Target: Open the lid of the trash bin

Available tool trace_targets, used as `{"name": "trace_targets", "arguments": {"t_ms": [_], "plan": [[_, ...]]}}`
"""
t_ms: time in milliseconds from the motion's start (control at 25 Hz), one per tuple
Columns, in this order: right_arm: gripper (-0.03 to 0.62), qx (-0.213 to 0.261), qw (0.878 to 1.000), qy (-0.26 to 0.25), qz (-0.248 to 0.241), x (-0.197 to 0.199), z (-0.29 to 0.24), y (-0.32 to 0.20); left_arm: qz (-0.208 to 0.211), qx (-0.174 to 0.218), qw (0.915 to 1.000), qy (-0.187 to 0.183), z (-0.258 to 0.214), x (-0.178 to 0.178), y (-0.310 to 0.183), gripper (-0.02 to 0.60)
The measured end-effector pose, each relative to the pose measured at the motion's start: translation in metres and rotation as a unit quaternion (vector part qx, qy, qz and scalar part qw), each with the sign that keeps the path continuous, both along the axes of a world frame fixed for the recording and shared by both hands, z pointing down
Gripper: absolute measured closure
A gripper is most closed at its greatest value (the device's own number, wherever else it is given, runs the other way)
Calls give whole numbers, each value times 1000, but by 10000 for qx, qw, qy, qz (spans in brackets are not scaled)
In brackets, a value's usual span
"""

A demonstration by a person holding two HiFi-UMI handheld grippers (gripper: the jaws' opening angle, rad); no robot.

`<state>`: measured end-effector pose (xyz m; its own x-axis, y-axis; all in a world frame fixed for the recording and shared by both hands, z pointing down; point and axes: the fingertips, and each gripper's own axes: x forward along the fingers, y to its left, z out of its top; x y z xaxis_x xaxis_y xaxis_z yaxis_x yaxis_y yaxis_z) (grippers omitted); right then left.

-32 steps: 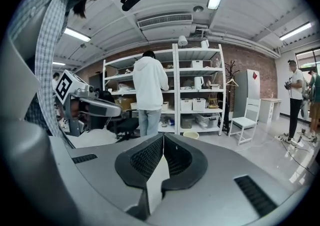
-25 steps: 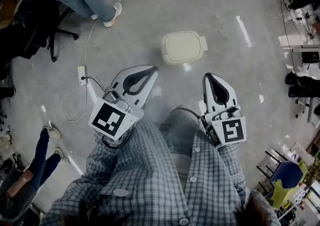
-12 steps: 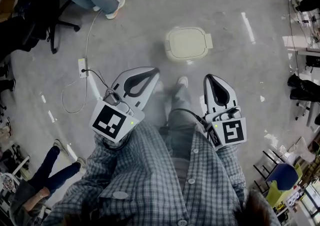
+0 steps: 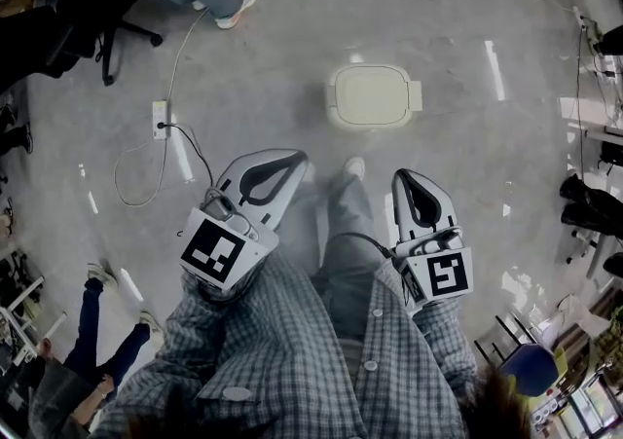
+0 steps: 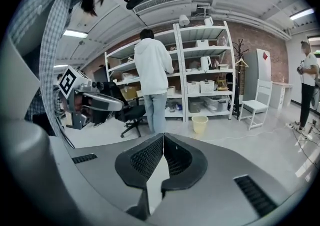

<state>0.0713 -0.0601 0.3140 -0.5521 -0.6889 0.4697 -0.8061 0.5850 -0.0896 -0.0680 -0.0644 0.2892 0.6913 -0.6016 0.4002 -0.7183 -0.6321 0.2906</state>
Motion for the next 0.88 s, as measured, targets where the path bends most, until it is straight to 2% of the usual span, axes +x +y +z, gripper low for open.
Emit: {"name": "trace_targets", "arguments": {"t_ms": [320, 600, 880], "plan": [[574, -21, 9995, -218, -231, -2, 27, -24, -58, -218, 9997, -24, 30, 12, -1, 575], [574, -270, 9991, -64, -313, 6, 68, -32, -29, -448, 9990, 13, 70, 28, -7, 575], [574, -279, 9994, -188, -5, 20, 94, -53, -92, -551, 9984, -64, 106, 33, -24, 575]]}}
